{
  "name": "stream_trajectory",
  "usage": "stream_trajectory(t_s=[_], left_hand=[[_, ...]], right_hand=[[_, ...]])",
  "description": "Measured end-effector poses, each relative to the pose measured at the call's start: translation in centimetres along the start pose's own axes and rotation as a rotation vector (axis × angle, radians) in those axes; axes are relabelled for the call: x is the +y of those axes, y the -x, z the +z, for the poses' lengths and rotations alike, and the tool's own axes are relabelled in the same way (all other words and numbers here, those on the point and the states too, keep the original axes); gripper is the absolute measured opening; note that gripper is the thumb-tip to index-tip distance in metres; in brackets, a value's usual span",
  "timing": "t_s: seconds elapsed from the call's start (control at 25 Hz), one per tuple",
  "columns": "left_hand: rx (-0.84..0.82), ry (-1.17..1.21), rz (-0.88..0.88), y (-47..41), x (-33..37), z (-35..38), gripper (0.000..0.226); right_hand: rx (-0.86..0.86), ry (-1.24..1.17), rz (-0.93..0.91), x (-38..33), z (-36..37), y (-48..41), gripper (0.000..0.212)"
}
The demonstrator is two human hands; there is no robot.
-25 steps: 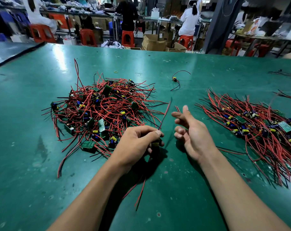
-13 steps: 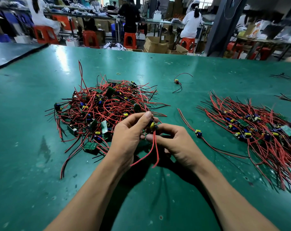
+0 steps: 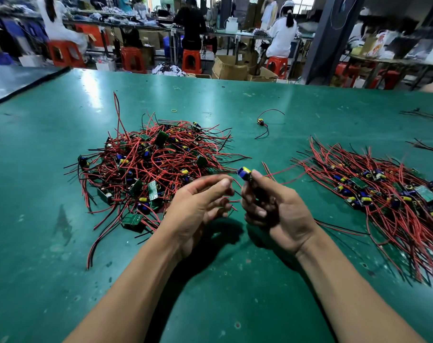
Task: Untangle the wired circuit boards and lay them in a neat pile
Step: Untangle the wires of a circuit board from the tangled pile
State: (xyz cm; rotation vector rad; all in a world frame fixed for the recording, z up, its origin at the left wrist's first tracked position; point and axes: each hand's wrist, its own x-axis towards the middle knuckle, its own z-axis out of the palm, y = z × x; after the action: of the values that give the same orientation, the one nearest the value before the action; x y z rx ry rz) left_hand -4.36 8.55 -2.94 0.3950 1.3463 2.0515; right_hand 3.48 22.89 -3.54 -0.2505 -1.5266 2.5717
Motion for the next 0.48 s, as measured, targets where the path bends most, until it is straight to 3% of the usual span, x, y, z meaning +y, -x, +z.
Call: stream_trajectory(t_s=[0.16, 0.32, 0.48], left_hand=[[-0.135, 0.028, -0.225, 0.0, 0.2, 0.1, 0.038], [-0.302, 0.006, -0.201, 0.6, 0.0, -0.1, 0.024], [-0.168, 0.023, -0.180, 0.4, -0.7, -0.1, 0.024]], right_hand=[[-0.079, 0.054, 0.154, -0.5, -0.8, 0.5, 0.045], [-0.118, 0.144, 0.236, -0.3, -1.1, 0.7, 0.053], [-0.061, 0.233, 0.172, -0.2, -1.1, 0.6, 0.024]])
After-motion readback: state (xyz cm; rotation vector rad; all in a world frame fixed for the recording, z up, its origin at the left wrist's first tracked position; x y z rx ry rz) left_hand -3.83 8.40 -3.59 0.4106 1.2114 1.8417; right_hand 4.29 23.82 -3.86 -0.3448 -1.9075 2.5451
